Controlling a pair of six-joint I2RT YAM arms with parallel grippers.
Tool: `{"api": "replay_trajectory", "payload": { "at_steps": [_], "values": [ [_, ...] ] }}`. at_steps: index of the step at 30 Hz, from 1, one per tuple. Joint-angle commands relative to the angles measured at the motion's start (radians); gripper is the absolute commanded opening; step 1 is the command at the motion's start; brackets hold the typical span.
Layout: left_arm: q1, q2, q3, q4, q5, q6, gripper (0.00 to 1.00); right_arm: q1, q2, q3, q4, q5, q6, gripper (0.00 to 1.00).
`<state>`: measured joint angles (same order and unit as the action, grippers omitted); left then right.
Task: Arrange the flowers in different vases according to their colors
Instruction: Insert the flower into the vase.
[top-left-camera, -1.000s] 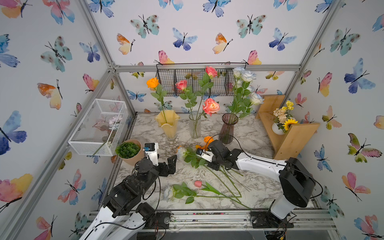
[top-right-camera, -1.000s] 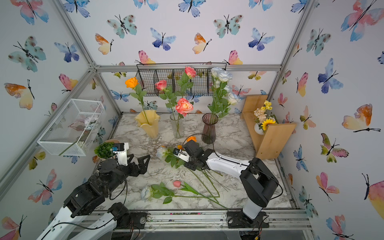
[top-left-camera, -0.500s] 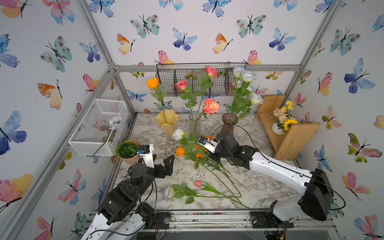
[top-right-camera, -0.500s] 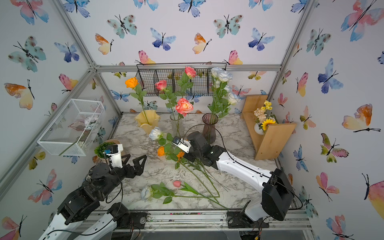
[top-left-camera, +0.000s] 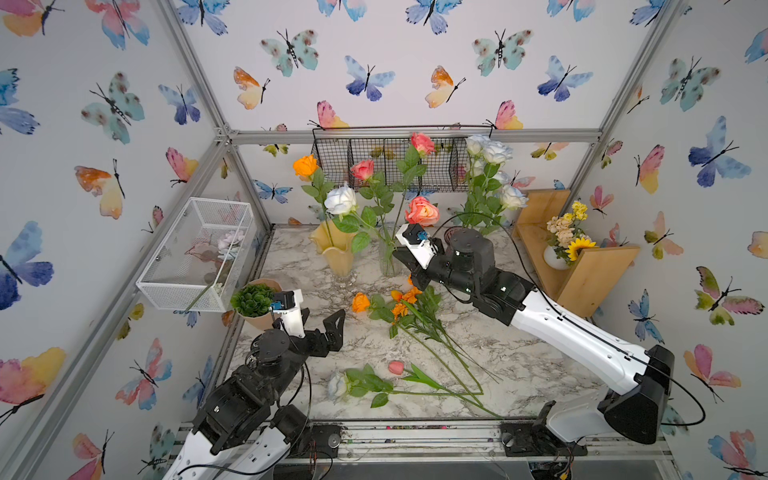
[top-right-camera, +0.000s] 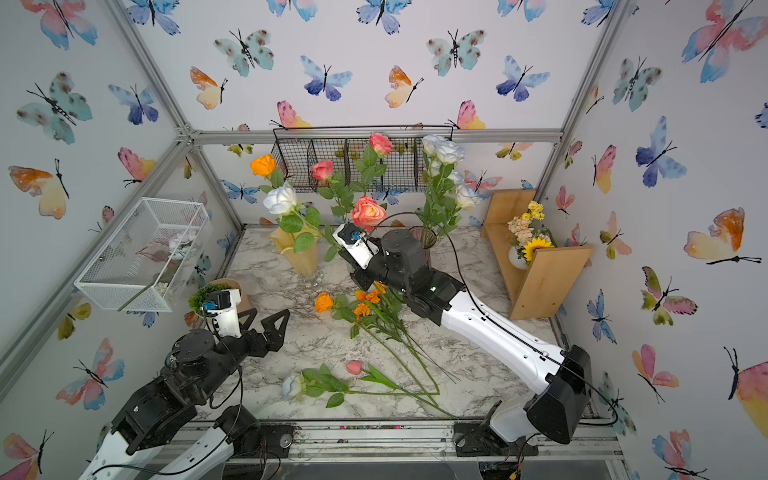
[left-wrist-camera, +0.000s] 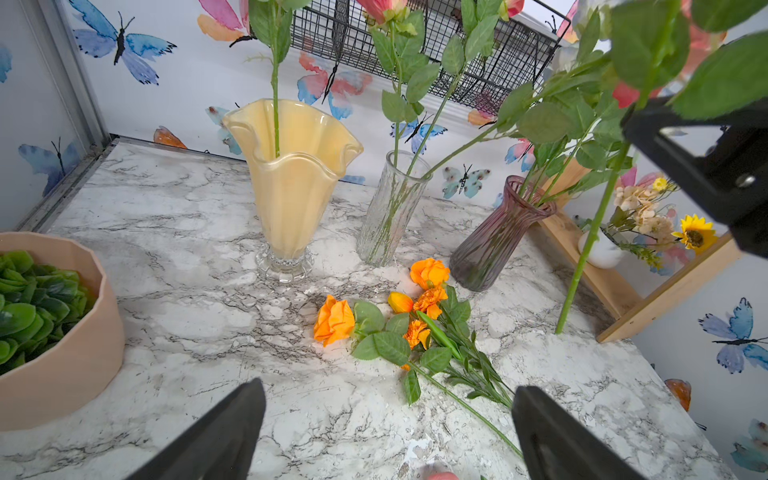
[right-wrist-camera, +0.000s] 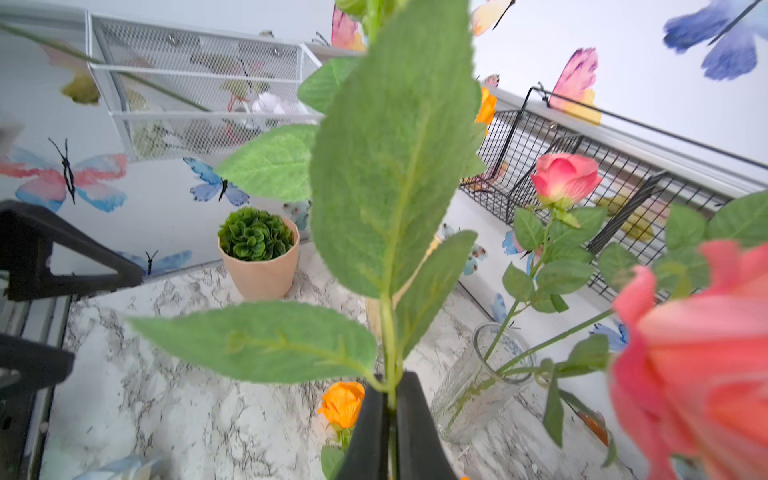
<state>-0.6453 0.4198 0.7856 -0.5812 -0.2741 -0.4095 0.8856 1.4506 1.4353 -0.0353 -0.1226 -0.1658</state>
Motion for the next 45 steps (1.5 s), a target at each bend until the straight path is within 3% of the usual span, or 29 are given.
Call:
{"api": "replay_trajectory", "payload": {
  "at_steps": [1,11,22,30,45],
  "values": [
    [0.009,0.001,-0.011,0.012,-0.032,-0.003,0.99,0.006,-0.057,0.047,0.12,0.007,0.077,0.02],
    [0.019,0.001,-0.013,0.012,-0.025,-0.001,0.99,-0.026,-0.152,0.115,0.226,0.152,0.108,0.02],
    [0.021,0.001,-0.012,0.014,-0.021,0.0,0.99,-0.293,-0.22,0.029,0.338,0.216,0.157,0.02],
    [0.021,0.006,-0.014,0.014,-0.019,0.0,0.99,-0.411,-0.145,-0.176,0.706,0.233,0.188,0.02],
    [0.042,0.02,-0.014,0.017,-0.009,0.003,0.99,-0.466,0.092,-0.241,0.911,0.238,0.21,0.02]
  ]
}}
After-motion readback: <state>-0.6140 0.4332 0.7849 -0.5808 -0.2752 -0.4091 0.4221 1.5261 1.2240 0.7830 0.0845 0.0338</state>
